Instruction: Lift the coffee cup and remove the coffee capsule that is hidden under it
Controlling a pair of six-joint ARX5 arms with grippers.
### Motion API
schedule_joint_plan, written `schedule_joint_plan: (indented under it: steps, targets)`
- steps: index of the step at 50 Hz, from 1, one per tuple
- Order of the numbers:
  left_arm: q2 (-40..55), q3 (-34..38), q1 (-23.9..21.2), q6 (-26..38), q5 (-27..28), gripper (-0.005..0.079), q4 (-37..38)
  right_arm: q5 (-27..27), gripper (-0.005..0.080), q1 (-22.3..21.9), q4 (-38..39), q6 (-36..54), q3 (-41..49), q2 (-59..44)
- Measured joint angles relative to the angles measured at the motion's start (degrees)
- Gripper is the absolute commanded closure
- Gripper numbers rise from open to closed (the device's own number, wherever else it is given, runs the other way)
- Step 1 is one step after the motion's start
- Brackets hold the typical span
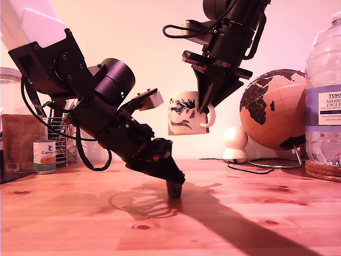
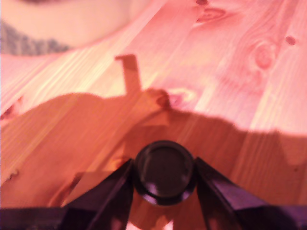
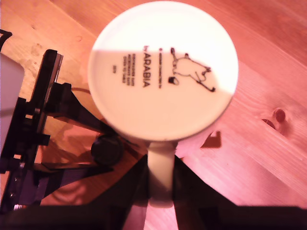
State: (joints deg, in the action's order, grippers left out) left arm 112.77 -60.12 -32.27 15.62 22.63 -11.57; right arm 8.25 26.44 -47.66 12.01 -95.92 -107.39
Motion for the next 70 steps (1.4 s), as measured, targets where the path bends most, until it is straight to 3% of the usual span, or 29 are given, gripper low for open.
schedule_joint_plan:
  steps: [28, 52, 70]
  targets:
    - [-1.03, -0.15, 1.99, 0.00, 0.04, 0.0596, 3.93, 0.15, 0.0765, -0.07, -0.39, 0.00, 0.00, 0.00]
    - [-5.18, -0.15, 8.59, 0.94, -1.73, 0.0595, 8.87, 1.49, 0.0765, 0.00, -0.55, 0.07, 0.00, 0.00]
    - [-5.18, -0.15, 13.99, 1.73, -2.21, 0.0592, 13.90, 1.51, 0.0765, 3.23, -0.66, 1.22, 0.00, -3.45]
